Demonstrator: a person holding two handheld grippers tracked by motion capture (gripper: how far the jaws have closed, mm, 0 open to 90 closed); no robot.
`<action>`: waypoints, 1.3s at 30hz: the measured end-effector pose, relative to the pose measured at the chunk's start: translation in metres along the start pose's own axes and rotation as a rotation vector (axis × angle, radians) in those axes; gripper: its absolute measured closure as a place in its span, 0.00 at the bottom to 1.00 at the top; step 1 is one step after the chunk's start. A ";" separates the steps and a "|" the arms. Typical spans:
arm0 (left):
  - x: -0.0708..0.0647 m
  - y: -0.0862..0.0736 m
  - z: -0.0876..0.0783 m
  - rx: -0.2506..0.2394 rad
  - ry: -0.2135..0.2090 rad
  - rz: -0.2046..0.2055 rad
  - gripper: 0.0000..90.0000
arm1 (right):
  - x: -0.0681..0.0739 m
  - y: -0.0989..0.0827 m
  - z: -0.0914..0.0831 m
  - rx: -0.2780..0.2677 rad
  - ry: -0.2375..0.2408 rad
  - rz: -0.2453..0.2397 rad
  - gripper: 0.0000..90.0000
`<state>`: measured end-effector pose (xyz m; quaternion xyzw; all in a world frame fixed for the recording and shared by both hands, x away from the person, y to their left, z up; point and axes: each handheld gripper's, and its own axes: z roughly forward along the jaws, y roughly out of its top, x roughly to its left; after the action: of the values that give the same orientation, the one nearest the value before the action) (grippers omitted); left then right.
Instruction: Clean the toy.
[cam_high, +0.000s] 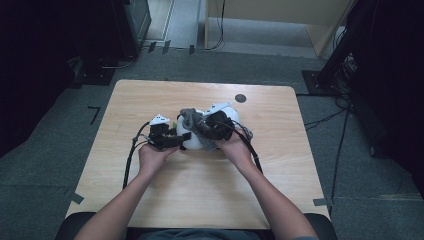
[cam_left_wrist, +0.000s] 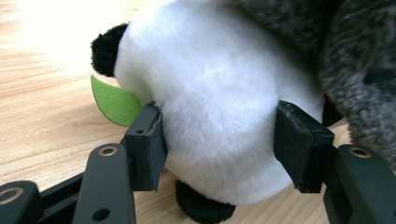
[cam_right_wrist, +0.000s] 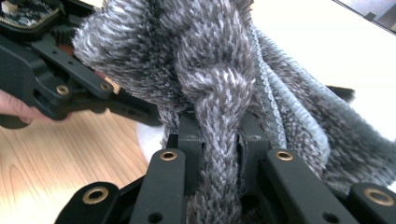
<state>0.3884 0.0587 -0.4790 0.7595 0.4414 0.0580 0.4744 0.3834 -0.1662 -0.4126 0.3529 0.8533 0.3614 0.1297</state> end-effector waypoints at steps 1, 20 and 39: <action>0.000 0.000 0.000 0.001 0.000 0.000 0.45 | -0.002 -0.001 -0.002 0.000 -0.002 0.003 0.85; 0.002 0.003 0.001 0.006 -0.008 0.000 0.45 | -0.036 -0.022 -0.053 -0.048 -0.073 0.097 0.84; 0.002 0.003 0.001 0.004 -0.013 -0.012 0.45 | -0.077 -0.056 -0.067 -0.048 -0.146 0.243 0.87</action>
<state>0.3924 0.0593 -0.4779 0.7583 0.4427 0.0492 0.4759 0.3784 -0.2830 -0.4075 0.4757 0.7837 0.3680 0.1551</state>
